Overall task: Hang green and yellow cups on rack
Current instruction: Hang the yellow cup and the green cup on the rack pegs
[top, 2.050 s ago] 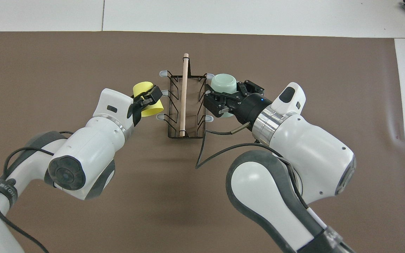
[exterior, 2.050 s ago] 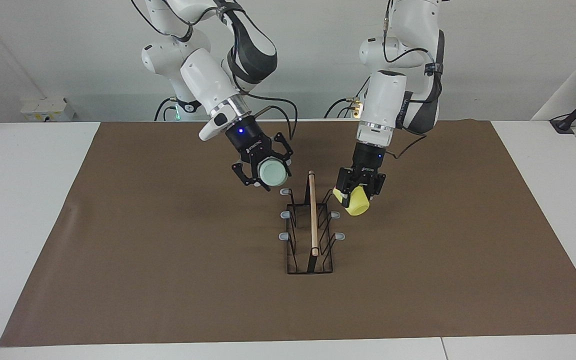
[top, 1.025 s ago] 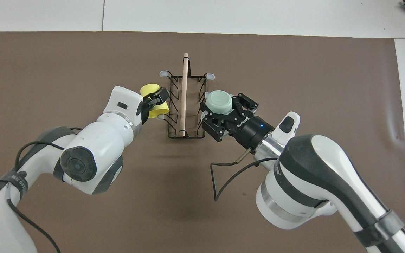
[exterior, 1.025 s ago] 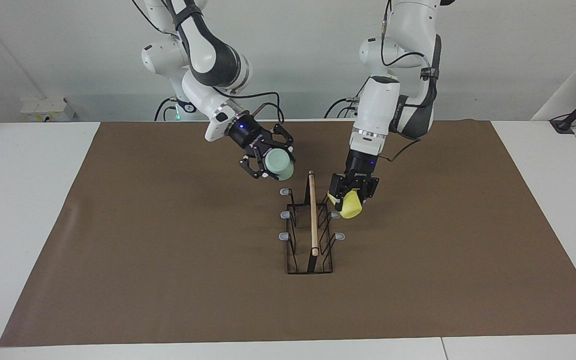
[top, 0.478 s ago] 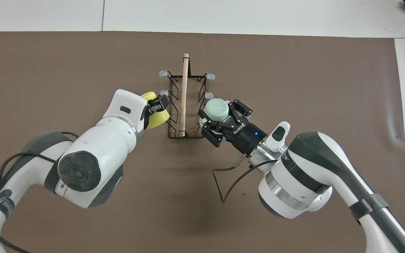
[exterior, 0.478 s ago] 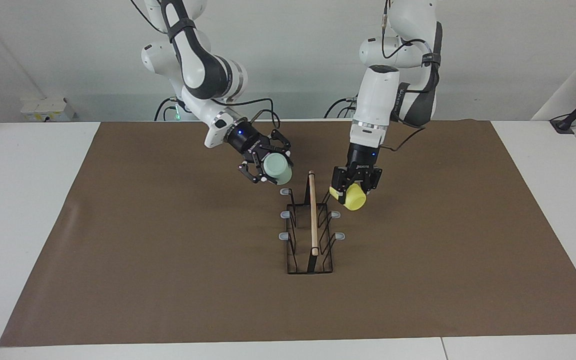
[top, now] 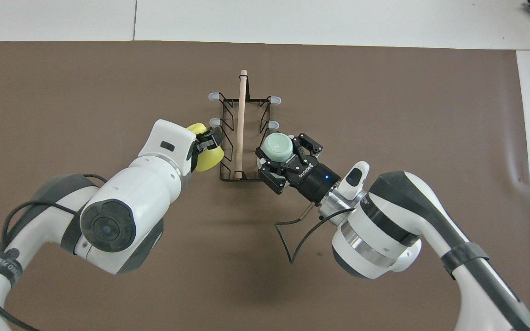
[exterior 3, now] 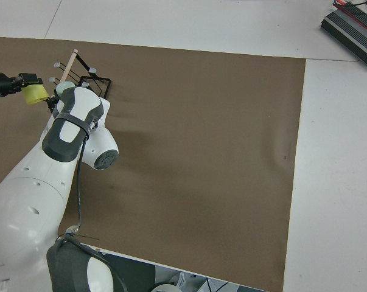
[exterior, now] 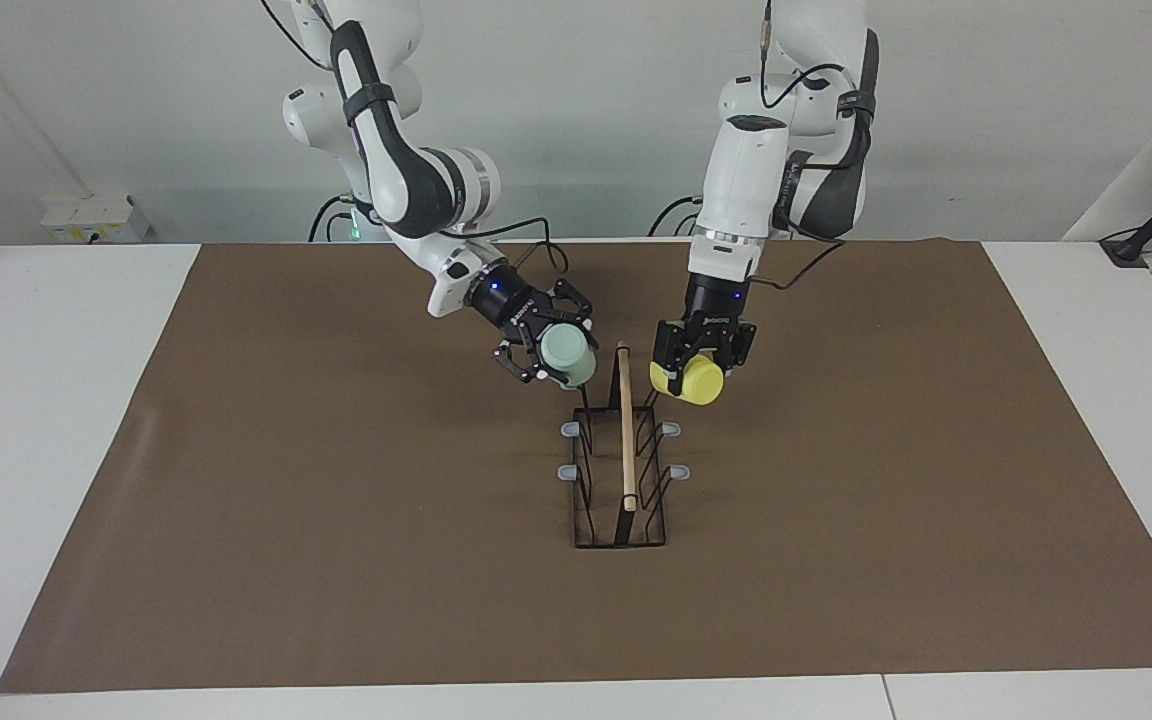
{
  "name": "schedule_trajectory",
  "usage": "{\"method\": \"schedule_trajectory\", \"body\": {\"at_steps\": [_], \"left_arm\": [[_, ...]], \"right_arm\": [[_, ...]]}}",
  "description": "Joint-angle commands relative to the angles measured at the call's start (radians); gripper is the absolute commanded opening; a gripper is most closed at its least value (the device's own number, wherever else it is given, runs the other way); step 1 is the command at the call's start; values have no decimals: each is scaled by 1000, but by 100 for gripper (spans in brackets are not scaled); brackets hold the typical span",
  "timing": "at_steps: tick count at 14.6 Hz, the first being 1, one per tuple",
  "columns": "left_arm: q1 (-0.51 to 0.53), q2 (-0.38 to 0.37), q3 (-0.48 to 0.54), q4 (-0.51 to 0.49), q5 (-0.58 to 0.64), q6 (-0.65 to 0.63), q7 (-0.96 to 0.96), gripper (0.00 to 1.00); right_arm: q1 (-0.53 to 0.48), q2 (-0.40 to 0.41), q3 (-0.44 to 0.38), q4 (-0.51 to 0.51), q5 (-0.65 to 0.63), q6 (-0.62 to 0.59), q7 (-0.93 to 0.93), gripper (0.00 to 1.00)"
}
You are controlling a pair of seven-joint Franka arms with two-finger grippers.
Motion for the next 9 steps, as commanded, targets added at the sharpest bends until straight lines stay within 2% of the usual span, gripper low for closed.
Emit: {"method": "schedule_trajectory", "body": {"at_steps": [1,4,5,6,7,8,9], "left_arm": [[-6,-52,-18,-43,15,-74,-20,0],[-4,-55,-30,-41,15,-99,-23,1],[-4,-54,-30,-40,15,-99,-23,9],[-1,-52,-30,-35,15,-98,-23,40],[0,-49,-27,-29,15,-98,-22,84],[0,-49,-27,-26,15,-101,-23,100],[0,-48,-25,-22,15,-102,-22,100]], "right_arm": [[-11,0,3,-16,61,-22,-62,0],[-11,9,2,-17,64,-30,-68,0],[-11,17,2,-17,68,-39,-79,0],[-11,23,2,-17,76,-50,-93,0],[-11,31,2,-20,88,-59,-108,0],[-14,34,2,-22,99,-68,-114,0],[-15,40,2,-23,102,-77,-119,0]]}}
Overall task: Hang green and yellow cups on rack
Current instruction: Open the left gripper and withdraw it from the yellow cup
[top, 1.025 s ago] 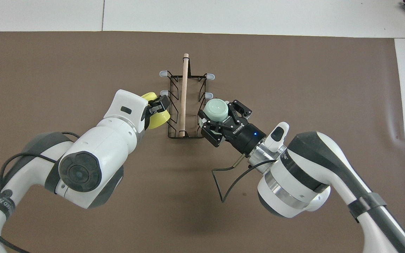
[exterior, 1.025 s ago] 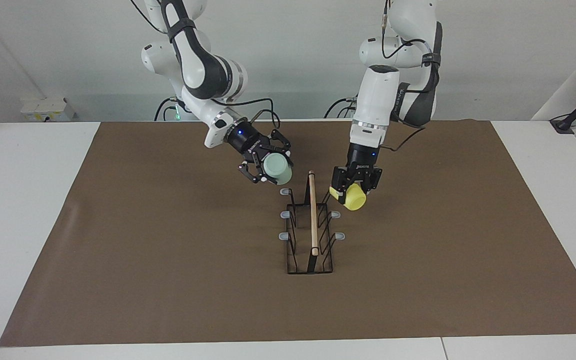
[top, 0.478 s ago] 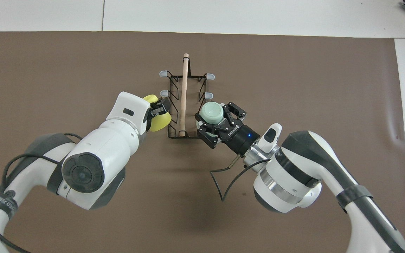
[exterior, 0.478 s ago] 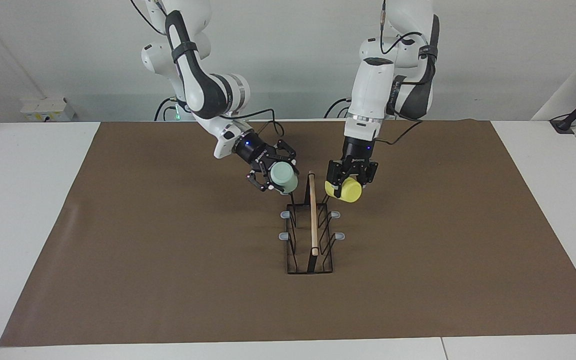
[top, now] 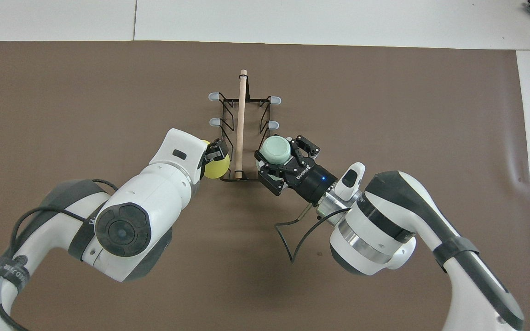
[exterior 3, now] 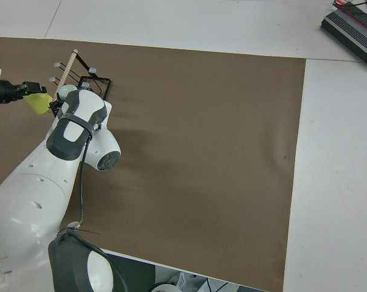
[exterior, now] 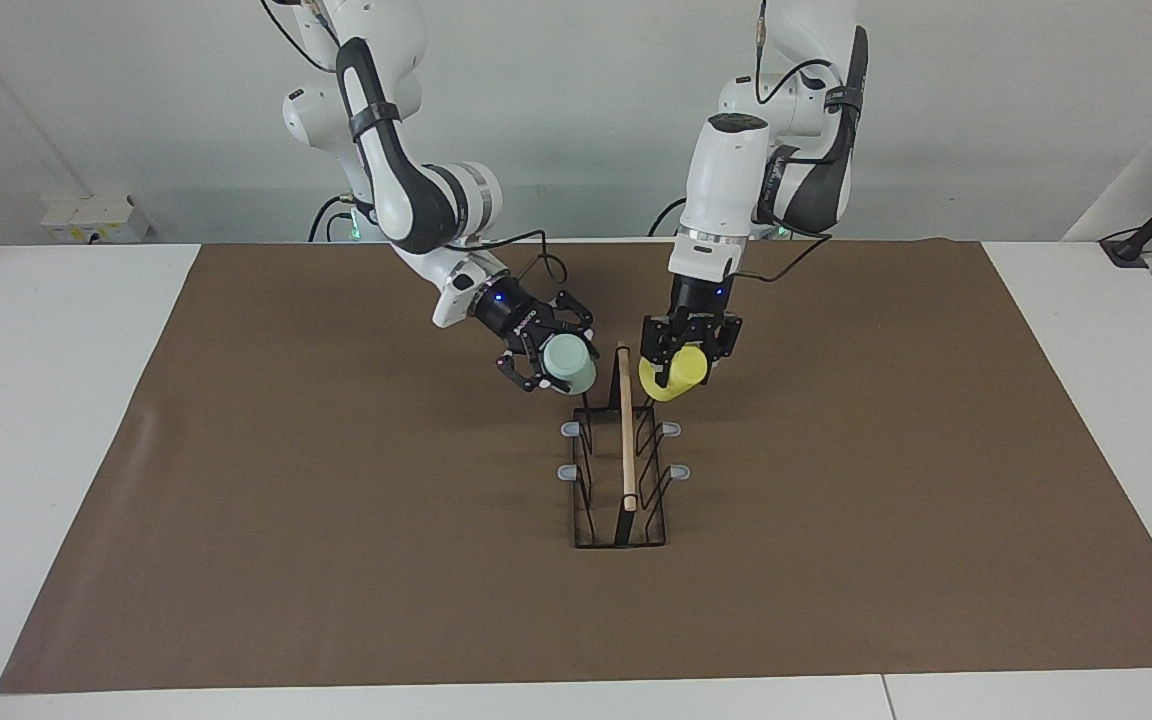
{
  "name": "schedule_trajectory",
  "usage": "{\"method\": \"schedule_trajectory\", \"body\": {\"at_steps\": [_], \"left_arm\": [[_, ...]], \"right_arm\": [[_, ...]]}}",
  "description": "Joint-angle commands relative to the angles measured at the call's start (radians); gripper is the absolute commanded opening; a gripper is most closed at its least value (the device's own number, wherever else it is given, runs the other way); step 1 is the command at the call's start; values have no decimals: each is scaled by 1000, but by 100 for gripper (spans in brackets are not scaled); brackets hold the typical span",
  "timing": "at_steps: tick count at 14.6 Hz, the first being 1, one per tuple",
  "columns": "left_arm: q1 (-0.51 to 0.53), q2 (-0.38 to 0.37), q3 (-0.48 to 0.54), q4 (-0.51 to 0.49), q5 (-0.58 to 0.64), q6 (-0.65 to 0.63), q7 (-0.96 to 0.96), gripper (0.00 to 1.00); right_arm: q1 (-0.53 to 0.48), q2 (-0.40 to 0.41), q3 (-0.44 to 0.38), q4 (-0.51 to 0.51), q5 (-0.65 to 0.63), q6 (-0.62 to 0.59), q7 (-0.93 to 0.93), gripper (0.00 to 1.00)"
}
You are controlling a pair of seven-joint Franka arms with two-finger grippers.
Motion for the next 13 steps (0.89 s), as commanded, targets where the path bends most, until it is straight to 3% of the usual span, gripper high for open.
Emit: {"method": "schedule_trajectory", "body": {"at_steps": [1,6,12,13], "left_arm": [[2,-27,4,4,13,-38,-19,100],[8,-21,16,96,13,-248,89,100],[6,-35,133,142,-37,-400,379,100],[8,-35,154,161,-75,-424,448,100]], "right_arm": [[-15,23,3,-13,87,-62,-87,0],[-21,132,3,-19,182,-233,-191,0],[-21,141,3,-20,188,-223,-217,0],[-21,141,3,-20,188,-221,-217,24]]}}
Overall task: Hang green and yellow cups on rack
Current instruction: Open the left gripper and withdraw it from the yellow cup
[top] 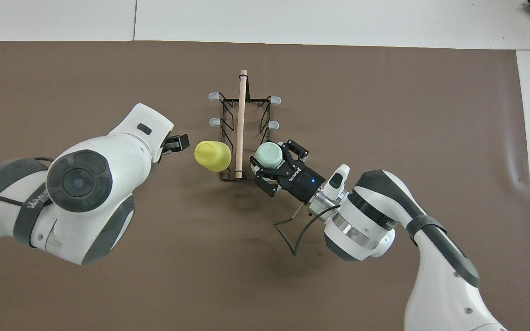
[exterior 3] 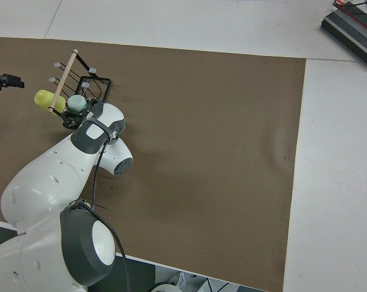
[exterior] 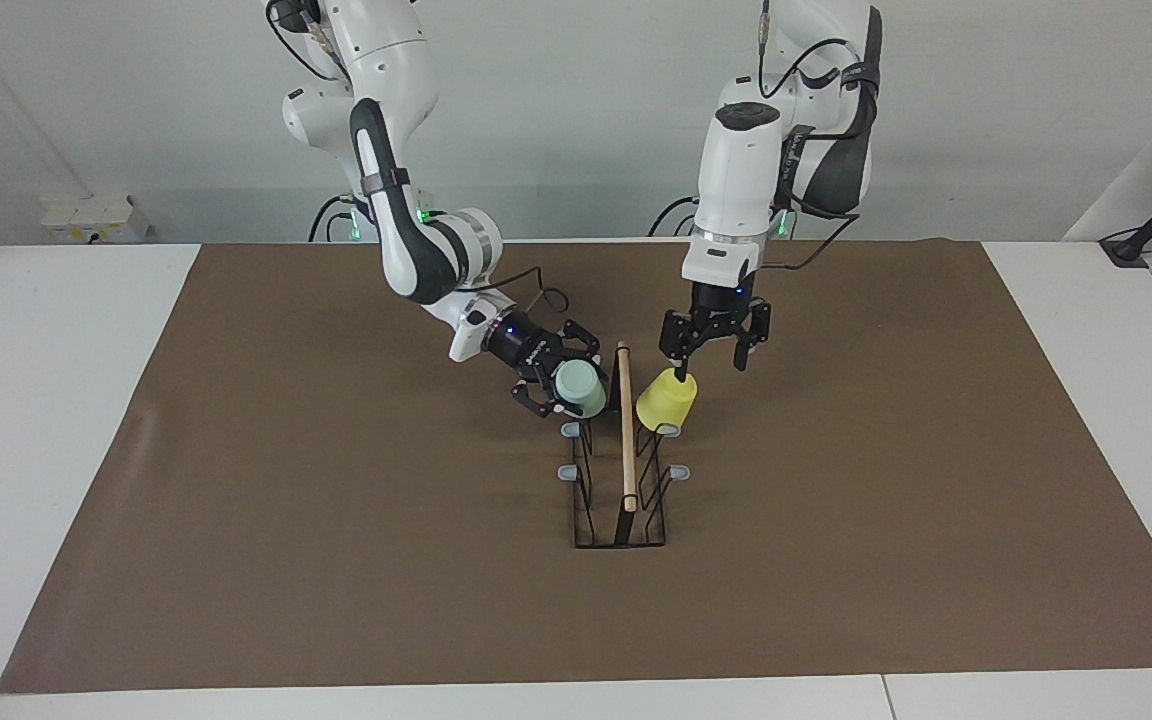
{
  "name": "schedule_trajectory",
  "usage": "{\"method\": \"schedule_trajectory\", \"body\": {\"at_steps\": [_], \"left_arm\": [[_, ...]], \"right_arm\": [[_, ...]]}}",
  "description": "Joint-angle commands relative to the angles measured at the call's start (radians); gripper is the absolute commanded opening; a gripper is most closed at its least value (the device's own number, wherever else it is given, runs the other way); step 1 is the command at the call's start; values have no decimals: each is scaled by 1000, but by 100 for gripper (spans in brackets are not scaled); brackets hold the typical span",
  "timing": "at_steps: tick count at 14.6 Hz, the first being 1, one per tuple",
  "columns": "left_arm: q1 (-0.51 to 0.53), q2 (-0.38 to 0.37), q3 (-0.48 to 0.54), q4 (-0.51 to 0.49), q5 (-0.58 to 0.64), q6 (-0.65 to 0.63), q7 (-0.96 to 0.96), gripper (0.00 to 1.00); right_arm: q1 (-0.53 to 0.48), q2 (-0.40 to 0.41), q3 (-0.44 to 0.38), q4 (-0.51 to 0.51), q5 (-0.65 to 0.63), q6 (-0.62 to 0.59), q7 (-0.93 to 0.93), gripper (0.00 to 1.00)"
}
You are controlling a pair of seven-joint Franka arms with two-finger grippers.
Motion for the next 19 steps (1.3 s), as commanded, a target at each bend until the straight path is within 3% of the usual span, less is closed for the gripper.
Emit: {"method": "schedule_trajectory", "body": {"at_steps": [1,2,4,9,13,19], "left_arm": [[2,-16,57,55,-97,-105,194,100],[2,-17,86,87,-139,-157,281,100],[4,-7,148,203,-216,-312,410,100],[5,-1,255,397,-213,-600,658,100],[9,6,320,475,-210,-674,752,100],[39,-8,326,477,-208,-736,790,100]], "right_arm": [[-3,-6,8,-3,137,14,-74,78],[-3,-6,8,-3,137,17,-74,100],[-3,-6,8,-3,137,23,-74,100],[0,-3,10,-3,137,59,-70,100],[4,-3,10,-3,137,111,-67,100],[9,-17,8,-17,134,229,-67,100]]}}
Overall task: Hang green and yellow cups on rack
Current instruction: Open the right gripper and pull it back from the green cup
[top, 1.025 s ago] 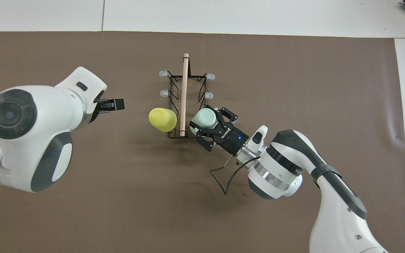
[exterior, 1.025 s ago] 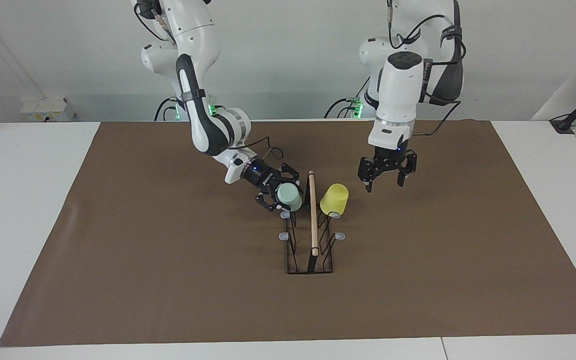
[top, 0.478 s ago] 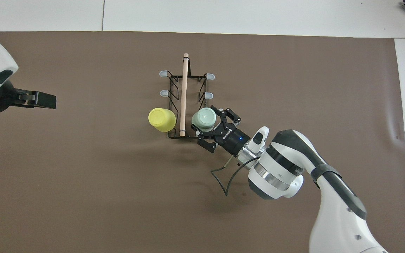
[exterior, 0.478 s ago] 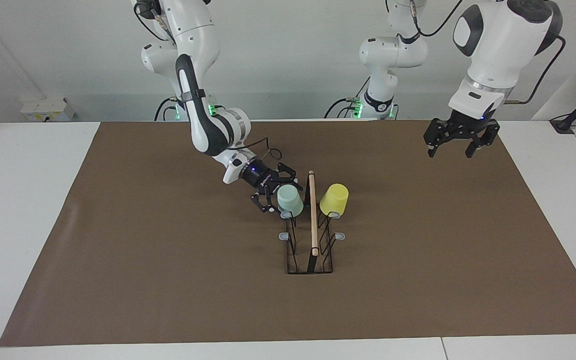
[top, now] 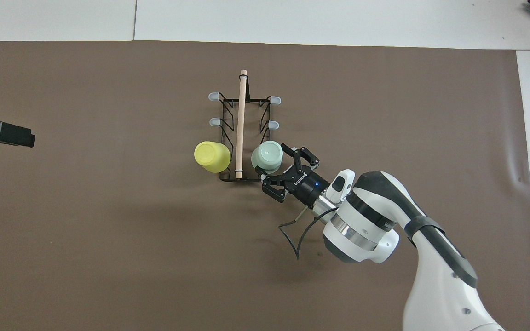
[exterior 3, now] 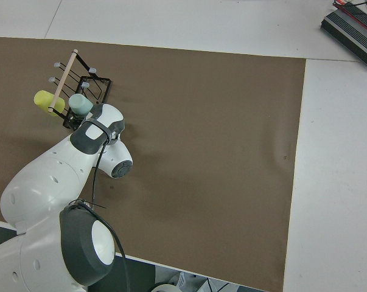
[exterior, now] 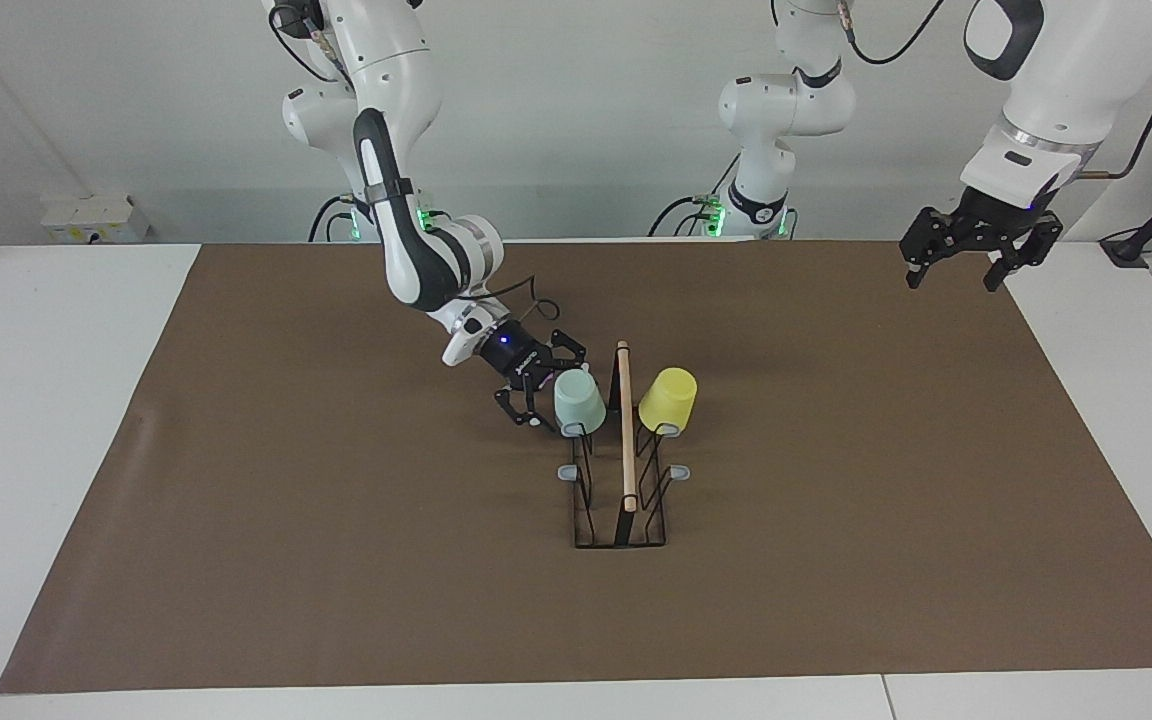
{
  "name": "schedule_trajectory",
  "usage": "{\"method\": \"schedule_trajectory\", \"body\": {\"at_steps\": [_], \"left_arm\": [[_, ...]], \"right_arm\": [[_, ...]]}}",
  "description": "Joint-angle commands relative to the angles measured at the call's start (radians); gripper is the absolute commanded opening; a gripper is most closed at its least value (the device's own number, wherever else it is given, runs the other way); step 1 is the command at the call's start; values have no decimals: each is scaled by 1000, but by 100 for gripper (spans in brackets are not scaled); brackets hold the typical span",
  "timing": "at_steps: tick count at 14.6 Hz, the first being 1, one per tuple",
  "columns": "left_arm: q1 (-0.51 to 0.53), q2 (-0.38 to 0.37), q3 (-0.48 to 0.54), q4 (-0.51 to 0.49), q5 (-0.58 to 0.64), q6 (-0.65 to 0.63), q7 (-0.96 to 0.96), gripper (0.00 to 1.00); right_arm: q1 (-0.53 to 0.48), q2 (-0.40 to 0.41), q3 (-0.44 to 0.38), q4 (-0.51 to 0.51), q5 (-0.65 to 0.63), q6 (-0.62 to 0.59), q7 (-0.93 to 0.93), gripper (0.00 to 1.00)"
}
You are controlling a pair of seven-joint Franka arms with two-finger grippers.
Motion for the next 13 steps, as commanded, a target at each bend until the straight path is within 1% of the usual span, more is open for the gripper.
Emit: {"method": "schedule_trajectory", "body": {"at_steps": [1,3,6,9,11,13], "left_arm": [[13,0,-11,19,-7,-48,16,100],[22,8,-14,30,-10,-74,16,100],[25,16,-17,64,-20,-117,16,100],[22,16,-25,61,-21,-108,4,100],[22,14,-23,58,-21,-102,-30,100],[18,11,-27,53,-21,-105,-87,100]], "right_arm": [[4,-31,5,-12,125,87,-68,100],[4,-63,6,-11,117,189,-72,100],[5,-69,6,-12,114,247,-72,100],[13,-83,6,-12,113,363,-72,100],[16,-100,6,-12,105,415,-77,100],[16,-111,6,-6,35,441,-77,100]]}}
